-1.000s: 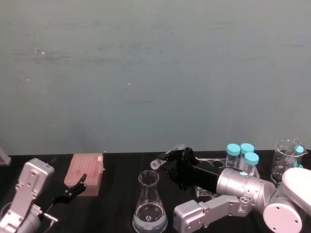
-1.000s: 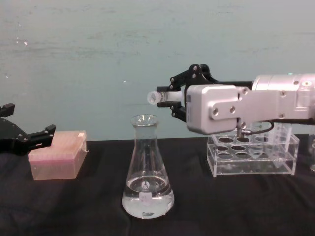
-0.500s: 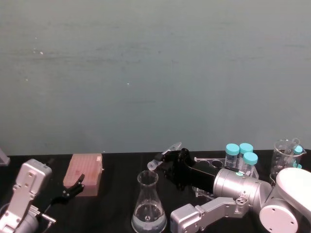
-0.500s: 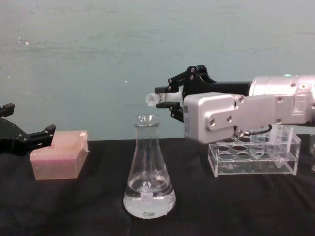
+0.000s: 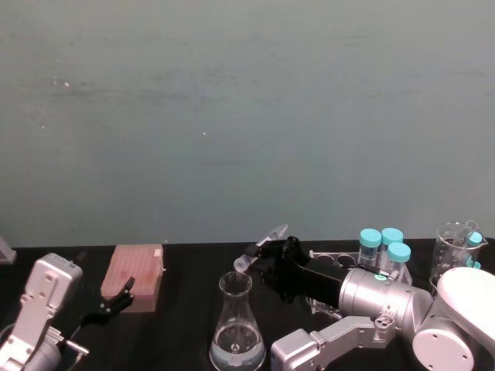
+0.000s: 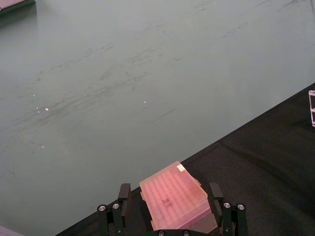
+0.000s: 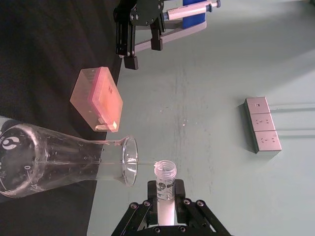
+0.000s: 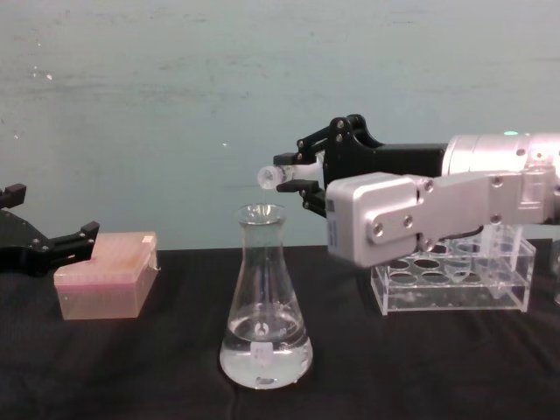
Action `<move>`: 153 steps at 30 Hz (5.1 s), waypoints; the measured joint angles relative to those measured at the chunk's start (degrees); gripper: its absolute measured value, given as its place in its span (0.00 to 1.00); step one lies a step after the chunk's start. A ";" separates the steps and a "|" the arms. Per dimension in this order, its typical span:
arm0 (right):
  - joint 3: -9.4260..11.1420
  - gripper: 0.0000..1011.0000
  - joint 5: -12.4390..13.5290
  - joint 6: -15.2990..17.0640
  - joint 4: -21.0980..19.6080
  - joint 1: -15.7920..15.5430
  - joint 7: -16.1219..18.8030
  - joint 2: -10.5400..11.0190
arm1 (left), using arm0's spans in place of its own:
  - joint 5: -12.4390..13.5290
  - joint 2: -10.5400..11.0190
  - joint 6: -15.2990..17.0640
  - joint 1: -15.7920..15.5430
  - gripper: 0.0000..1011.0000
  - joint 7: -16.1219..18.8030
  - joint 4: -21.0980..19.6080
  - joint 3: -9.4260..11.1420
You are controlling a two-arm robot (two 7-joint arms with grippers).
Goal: Pour the liquid from the test tube into the beaker using one hand.
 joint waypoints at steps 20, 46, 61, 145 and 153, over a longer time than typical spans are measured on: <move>-1.41 0.19 -3.79 0.46 0.59 1.10 -3.40 0.61 | 0.00 0.00 0.00 0.00 0.99 0.00 0.00 0.00; -2.87 0.19 -6.57 1.22 0.11 2.03 -5.70 1.54 | 0.00 0.00 0.00 0.00 0.99 0.00 0.00 0.00; -3.75 0.19 -7.76 0.98 0.98 2.97 -6.54 1.55 | 0.00 0.00 0.00 0.00 0.99 0.00 0.00 0.00; 17.60 0.19 63.52 21.04 28.73 6.89 36.65 -8.33 | 0.00 0.00 0.00 0.00 0.99 0.00 0.00 0.00; 17.35 0.19 62.96 20.04 31.80 7.93 37.03 -9.33 | 0.00 0.00 0.00 0.00 0.99 0.00 0.00 0.00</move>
